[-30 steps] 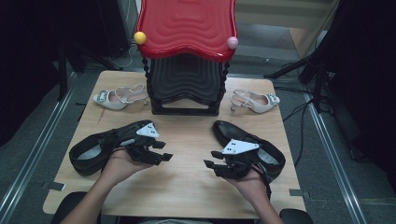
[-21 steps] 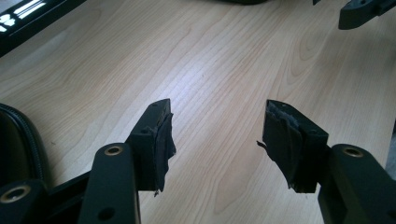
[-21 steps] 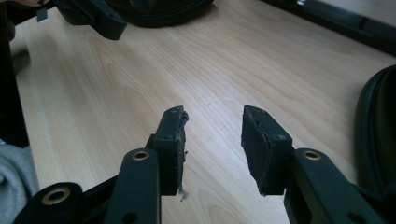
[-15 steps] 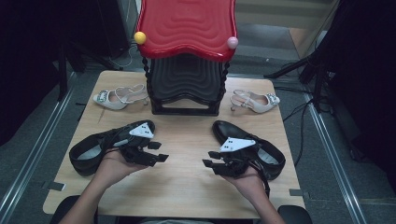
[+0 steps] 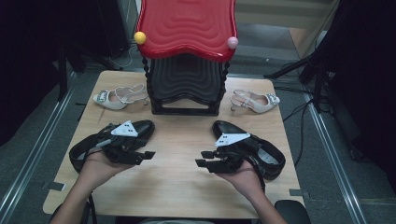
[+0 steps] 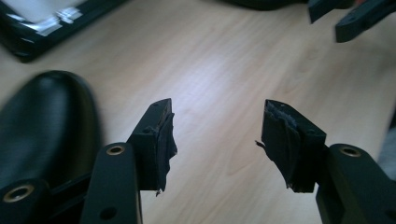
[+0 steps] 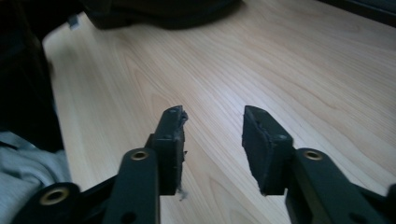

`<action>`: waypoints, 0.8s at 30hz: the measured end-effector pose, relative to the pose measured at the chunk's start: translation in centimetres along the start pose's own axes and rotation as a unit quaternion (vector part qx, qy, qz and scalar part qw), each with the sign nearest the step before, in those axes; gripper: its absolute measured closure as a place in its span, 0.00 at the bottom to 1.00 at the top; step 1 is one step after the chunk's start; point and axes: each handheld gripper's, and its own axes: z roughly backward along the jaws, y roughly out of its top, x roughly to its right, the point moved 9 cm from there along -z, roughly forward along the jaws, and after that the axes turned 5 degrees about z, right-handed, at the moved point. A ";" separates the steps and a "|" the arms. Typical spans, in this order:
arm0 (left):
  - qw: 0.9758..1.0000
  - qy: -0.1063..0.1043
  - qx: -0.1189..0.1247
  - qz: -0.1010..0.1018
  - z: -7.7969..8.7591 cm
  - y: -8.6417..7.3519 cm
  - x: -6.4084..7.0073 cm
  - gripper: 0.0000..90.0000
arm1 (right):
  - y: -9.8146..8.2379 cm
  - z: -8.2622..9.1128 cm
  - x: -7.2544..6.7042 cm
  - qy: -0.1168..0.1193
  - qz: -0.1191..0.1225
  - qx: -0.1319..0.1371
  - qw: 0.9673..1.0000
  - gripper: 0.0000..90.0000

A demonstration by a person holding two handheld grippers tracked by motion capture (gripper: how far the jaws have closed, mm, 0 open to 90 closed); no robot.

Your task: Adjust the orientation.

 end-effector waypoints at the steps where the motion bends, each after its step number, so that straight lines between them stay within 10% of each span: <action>1: 1.000 0.000 0.000 0.000 0.0 0.0 0.0 0.49 | 0.1 0.0 0.1 -0.006 0.002 0.001 1.000 0.65; 24: 0.995 0.082 -0.016 0.058 6.3 0.3 -8.4 0.48 | -0.5 -1.0 0.8 -0.010 -0.006 -0.023 1.000 0.61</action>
